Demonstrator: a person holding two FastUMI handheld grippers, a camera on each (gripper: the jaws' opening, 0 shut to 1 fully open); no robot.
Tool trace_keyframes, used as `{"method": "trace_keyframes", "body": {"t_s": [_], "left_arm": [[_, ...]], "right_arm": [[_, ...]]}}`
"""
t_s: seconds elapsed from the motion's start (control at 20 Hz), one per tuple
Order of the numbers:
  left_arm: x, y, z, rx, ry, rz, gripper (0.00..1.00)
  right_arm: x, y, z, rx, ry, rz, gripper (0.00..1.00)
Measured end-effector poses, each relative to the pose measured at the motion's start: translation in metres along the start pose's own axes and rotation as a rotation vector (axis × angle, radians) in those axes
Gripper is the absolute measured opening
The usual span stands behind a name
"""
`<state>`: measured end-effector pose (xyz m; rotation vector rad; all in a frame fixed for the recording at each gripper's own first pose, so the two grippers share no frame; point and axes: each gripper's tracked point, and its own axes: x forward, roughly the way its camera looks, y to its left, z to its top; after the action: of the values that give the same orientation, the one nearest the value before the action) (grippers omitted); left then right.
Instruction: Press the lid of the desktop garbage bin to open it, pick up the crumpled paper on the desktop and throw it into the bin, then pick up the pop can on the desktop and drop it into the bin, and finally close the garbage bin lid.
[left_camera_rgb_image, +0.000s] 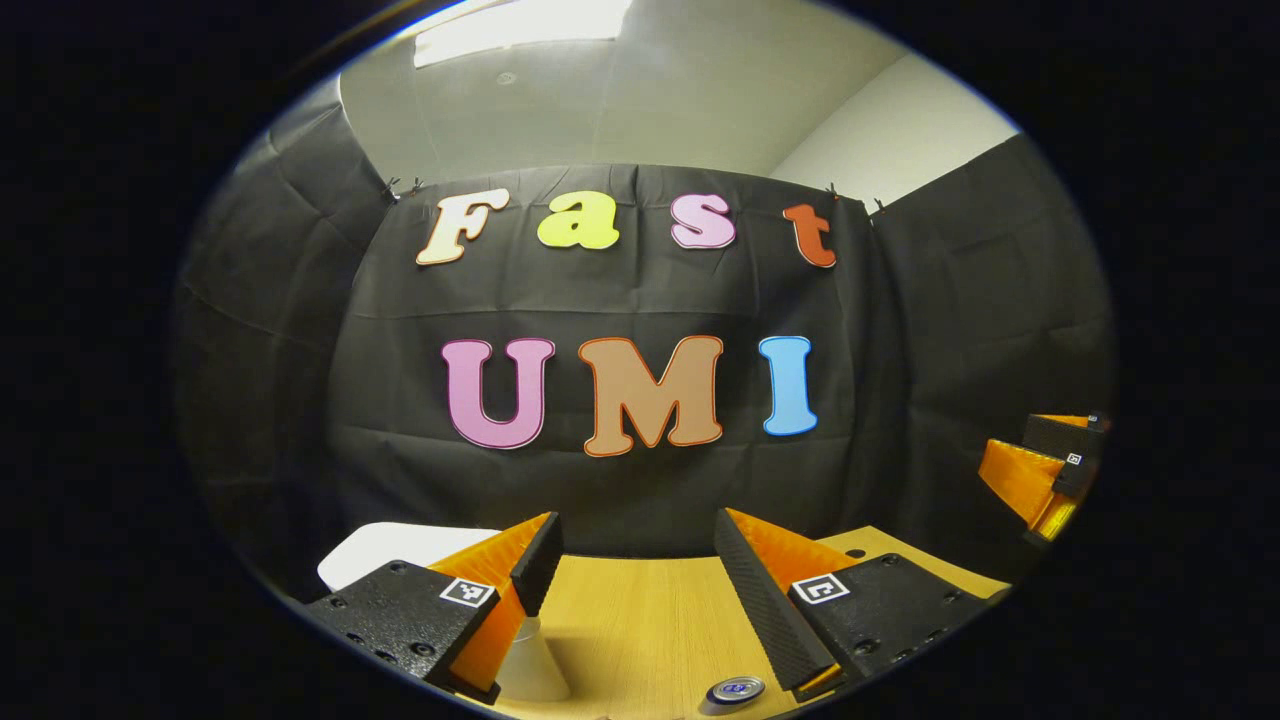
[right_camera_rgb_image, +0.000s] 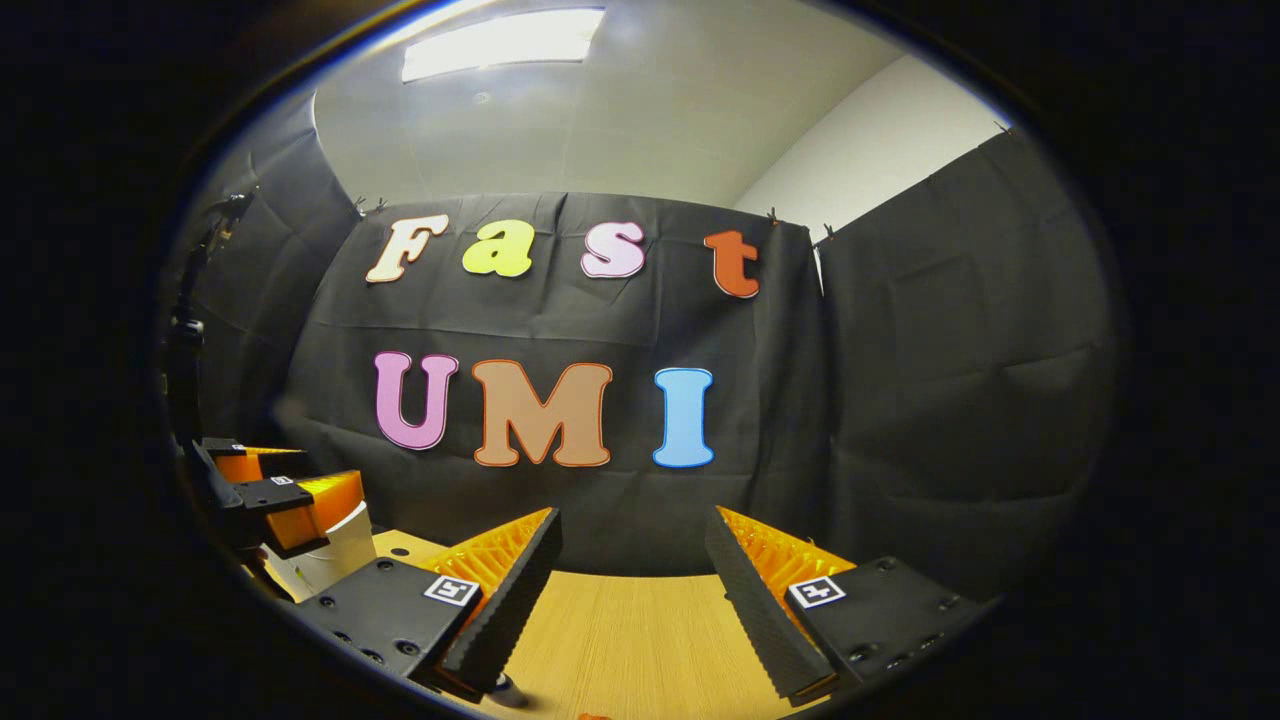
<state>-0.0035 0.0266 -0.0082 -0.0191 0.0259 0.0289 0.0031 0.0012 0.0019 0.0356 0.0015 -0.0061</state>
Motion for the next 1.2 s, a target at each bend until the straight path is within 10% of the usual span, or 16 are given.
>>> {"method": "trace_keyframes", "body": {"t_s": [0.25, 0.75, 1.2], "left_arm": [[-0.002, 0.0, 0.001, 0.01, -0.002, -0.005, 0.92], [-0.001, -0.004, -0.005, 0.055, 0.02, -0.023, 0.0], [0.021, 0.046, -0.008, 0.061, 0.059, 0.063, 0.0]], "right_arm": [[0.002, 0.0, -0.002, 0.005, 0.001, 0.007, 0.96], [0.005, 0.01, -0.011, 0.011, 0.023, 0.049, 0.96], [0.012, 0.014, -0.013, 0.014, 0.024, 0.066, 1.0]]}}
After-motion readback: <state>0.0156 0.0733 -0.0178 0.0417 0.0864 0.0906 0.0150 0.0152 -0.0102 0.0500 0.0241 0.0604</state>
